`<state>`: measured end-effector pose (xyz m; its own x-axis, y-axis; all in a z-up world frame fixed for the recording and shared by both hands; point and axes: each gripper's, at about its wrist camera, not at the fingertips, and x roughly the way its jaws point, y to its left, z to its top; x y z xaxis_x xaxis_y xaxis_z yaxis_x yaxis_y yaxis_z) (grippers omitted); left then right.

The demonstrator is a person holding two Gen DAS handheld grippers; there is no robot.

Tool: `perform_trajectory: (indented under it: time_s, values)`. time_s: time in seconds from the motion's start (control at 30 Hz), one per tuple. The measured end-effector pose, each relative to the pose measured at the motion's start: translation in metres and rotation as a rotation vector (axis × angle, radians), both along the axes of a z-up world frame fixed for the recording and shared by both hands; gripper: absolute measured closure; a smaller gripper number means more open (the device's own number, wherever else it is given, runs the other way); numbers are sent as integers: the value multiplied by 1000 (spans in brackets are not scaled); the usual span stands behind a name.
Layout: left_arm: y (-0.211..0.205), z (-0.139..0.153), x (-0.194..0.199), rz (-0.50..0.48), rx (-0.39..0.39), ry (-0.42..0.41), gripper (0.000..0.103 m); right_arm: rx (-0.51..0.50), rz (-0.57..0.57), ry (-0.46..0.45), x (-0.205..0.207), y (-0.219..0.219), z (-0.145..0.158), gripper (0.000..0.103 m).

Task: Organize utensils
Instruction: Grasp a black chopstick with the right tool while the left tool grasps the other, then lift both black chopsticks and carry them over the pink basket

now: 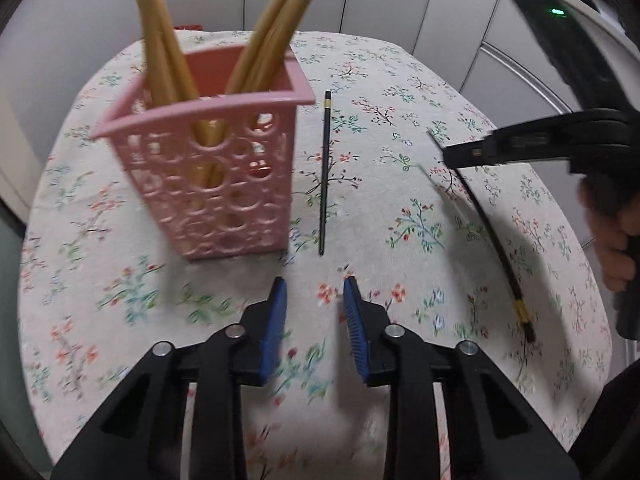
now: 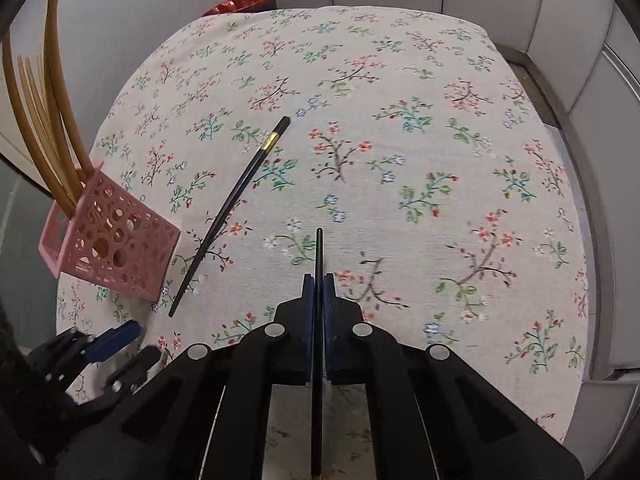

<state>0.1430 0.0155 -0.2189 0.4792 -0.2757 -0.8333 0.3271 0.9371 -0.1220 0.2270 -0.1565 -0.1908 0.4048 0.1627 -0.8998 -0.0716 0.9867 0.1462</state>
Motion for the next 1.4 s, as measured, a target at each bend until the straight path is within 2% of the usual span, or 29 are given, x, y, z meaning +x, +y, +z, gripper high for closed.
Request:
perform_trajectory:
  time_s: [0.23, 0.33, 0.43, 0.63, 0.83, 1.1, 1.4]
  values:
    - [-12, -6, 14, 8, -15, -16, 87, 9, -9, -2, -6, -25, 3, 100]
    - [-22, -7, 14, -2, 16, -33, 89, 17, -18, -2, -7, -32, 4, 100]
    - [-31, -7, 17, 2, 67, -38, 100, 24, -23, -11, -8, -34, 7, 100]
    - [-39, 3, 9, -1, 115, -58, 100, 36, -18, -60, -20, -38, 24, 100]
    - [-40, 44, -19, -40, 102, -190, 100, 48, -19, -132, -38, -45, 51, 100]
    - [-33, 108, -46, -23, 5, -374, 100, 56, -20, -270, -72, -47, 97, 100]
    - [-17, 159, -53, 15, -105, -476, 100, 35, 8, -421, -99, -37, 139, 100]
